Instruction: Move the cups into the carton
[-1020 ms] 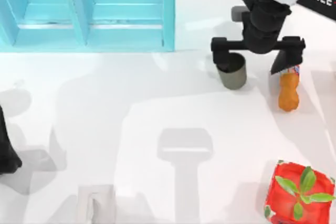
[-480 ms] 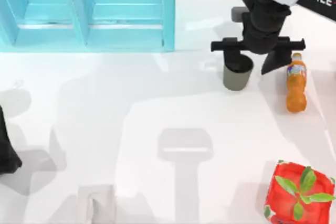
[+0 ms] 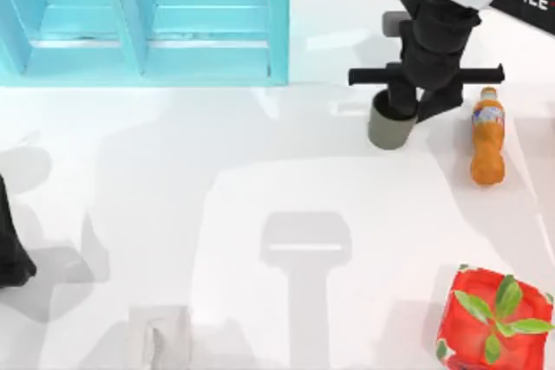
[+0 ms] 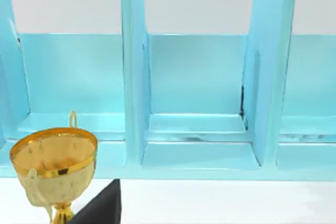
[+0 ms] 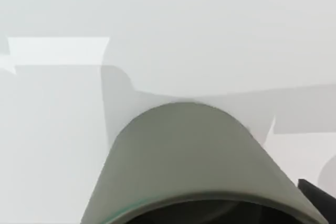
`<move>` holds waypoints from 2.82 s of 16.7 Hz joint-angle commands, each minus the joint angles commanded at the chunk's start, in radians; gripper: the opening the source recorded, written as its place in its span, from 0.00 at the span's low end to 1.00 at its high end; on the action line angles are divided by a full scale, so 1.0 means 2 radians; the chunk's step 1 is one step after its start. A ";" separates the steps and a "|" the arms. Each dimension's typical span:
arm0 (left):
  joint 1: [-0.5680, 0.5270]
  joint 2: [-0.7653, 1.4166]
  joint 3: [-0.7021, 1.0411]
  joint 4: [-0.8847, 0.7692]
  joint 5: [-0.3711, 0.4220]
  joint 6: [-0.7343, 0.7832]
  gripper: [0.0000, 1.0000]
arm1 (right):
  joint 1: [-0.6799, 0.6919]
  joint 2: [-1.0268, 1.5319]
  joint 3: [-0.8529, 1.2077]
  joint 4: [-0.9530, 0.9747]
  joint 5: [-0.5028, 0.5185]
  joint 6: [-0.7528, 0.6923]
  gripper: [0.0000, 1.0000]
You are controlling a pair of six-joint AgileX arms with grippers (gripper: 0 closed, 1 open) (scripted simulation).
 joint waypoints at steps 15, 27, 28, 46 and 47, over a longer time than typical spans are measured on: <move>0.000 0.000 0.000 0.000 0.000 0.000 1.00 | -0.083 -0.054 0.063 -0.126 -0.008 -0.087 0.00; 0.000 0.000 0.000 0.000 0.000 0.000 1.00 | -0.173 -0.136 0.008 -0.133 -0.015 -0.181 0.00; 0.000 0.000 0.000 0.000 0.000 0.000 1.00 | -0.198 -0.153 -0.010 -0.130 -0.017 -0.210 0.00; 0.000 0.000 0.000 0.000 0.000 0.000 1.00 | -0.437 -0.315 -0.233 -0.075 -0.029 -0.438 0.00; 0.000 0.000 0.000 0.000 0.000 0.000 1.00 | -0.436 -0.315 -0.250 -0.058 -0.028 -0.437 0.00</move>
